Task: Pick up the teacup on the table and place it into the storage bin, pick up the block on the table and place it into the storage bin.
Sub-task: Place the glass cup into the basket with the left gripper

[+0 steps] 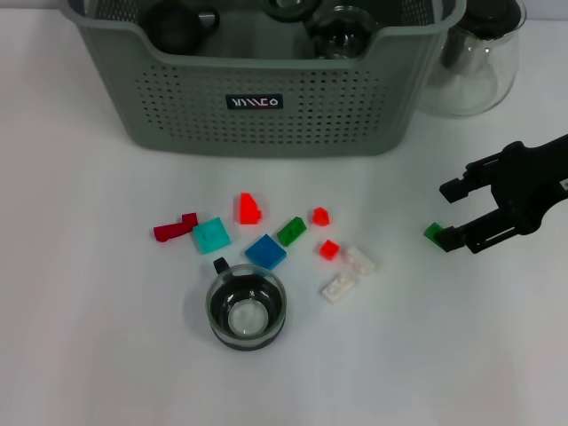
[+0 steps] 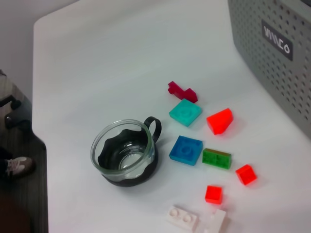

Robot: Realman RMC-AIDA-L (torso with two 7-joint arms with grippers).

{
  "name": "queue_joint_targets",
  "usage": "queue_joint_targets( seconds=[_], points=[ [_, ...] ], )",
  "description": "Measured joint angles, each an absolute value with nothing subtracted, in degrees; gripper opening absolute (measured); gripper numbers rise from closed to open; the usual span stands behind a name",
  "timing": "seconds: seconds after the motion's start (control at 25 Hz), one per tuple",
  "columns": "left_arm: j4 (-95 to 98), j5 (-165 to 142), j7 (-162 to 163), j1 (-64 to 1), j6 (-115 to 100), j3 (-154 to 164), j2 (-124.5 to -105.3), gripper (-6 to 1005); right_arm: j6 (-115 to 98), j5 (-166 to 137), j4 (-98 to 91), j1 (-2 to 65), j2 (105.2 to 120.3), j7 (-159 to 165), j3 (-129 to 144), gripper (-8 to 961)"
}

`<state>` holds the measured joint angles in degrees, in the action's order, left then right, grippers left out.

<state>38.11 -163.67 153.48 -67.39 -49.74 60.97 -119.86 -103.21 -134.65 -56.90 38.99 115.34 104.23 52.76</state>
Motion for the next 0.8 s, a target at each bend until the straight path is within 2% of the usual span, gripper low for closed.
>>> queue_joint_targets(
  seconds=[0.32, 0.64, 0.8],
  points=[
    [37.1, -163.7, 154.4, -67.1, -51.2, 60.4, -119.39, 48, -105.0, -135.5, -56.6, 40.8, 113.98, 104.7, 54.6, 825],
    [36.2, -163.7, 154.5, -67.0, -51.1, 60.7, -119.77, 49, -106.6, -141.1, -57.1, 44.6, 114.08, 106.2, 54.6, 825],
    [36.1, -163.7, 154.5, -67.0, -51.4, 60.7, -119.9, 49, -107.4, -141.4, -57.4, 46.0, 112.33, 107.7, 54.2, 826]
  ],
)
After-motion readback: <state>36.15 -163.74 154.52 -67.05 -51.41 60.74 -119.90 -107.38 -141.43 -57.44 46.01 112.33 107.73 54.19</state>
